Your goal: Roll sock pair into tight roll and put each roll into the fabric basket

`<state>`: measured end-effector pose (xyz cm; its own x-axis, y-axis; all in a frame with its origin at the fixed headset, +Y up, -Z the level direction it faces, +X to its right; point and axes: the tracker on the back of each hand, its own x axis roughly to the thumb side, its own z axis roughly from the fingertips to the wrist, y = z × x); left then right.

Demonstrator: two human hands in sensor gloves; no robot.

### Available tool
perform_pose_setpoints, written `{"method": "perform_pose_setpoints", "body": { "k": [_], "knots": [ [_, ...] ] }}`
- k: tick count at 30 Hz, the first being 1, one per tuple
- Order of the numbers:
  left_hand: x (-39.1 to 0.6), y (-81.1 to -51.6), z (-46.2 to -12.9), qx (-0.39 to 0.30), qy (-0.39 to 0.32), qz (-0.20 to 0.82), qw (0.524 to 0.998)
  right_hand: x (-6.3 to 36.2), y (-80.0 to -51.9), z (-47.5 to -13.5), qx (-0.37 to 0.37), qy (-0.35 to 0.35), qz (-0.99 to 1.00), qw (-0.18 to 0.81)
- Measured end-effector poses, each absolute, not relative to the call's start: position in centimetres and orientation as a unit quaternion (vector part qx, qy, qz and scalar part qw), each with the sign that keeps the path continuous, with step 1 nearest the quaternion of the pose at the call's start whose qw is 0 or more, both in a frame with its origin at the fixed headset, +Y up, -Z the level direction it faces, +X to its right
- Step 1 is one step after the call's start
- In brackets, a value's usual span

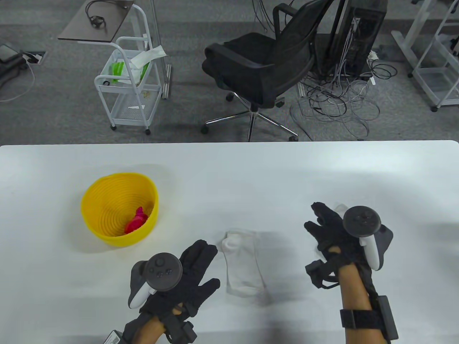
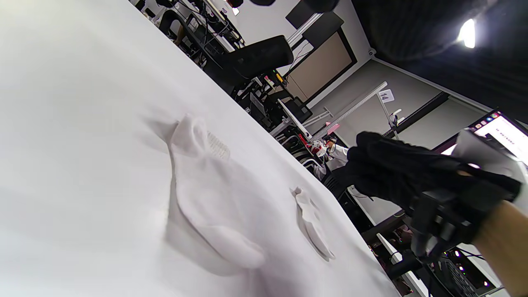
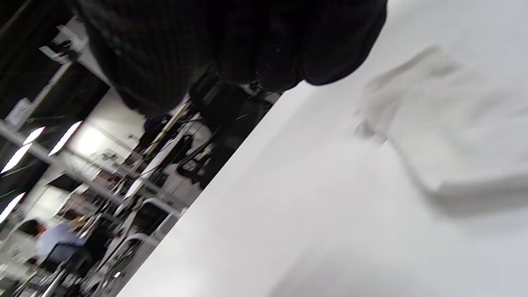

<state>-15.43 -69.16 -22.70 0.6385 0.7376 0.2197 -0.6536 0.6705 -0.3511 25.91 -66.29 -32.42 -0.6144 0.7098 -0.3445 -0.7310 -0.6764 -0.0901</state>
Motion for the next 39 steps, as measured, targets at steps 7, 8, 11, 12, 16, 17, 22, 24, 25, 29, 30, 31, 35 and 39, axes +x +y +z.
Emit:
{"method": "perform_pose_setpoints", "body": {
  "k": [7,8,11,12,16,17,22,24,25,29,30,31,35,39],
  "knots": [
    [-15.5,-69.1,-22.6,-0.132,-0.174,0.409,0.886,31.9,-68.1,-36.1,-0.282,0.031,0.872,0.4],
    [-15.4,-68.9,-22.6,-0.134,-0.178,0.415,0.882,32.4,-68.4,-36.4,-0.295,0.031,0.868,0.398],
    [-15.0,-68.4,-22.2,-0.13,-0.189,0.416,0.88,34.3,-70.3,-37.8,-0.332,0.049,0.867,0.368],
    [-14.9,-68.3,-22.1,-0.128,-0.191,0.415,0.88,34.5,-70.6,-38.0,-0.337,0.054,0.867,0.363],
    [-14.6,-68.0,-21.8,-0.123,-0.197,0.411,0.882,35.9,-73.3,-39.1,-0.365,0.089,0.86,0.345],
    [-14.6,-68.0,-21.8,-0.124,-0.197,0.41,0.882,36.1,-73.9,-39.2,-0.37,0.092,0.858,0.345],
    [-14.4,-68.2,-21.8,-0.139,-0.197,0.409,0.88,36.4,-75.8,-39.7,-0.393,0.089,0.857,0.321],
    [-14.3,-68.2,-21.8,-0.141,-0.198,0.408,0.88,36.4,-76.3,-39.8,-0.402,0.086,0.862,0.296],
    [-14.3,-68.2,-21.8,-0.142,-0.198,0.407,0.88,36.3,-76.4,-39.9,-0.412,0.076,0.863,0.281],
    [-14.3,-68.2,-21.8,-0.143,-0.197,0.409,0.88,35.5,-76.7,-40.4,-0.415,0.06,0.882,0.216],
    [-14.4,-68.2,-21.8,-0.143,-0.196,0.409,0.88,35.2,-76.8,-40.5,-0.414,0.056,0.888,0.193],
    [-14.4,-68.2,-21.8,-0.144,-0.196,0.409,0.88,35.0,-76.8,-40.6,-0.415,0.053,0.892,0.174],
    [-14.4,-68.3,-21.8,-0.146,-0.192,0.408,0.881,34.3,-76.9,-40.9,-0.42,0.043,0.894,0.15],
    [-14.3,-68.4,-21.9,-0.148,-0.192,0.403,0.882,34.4,-77.0,-40.9,-0.414,0.037,0.898,0.146]
  ]
}}
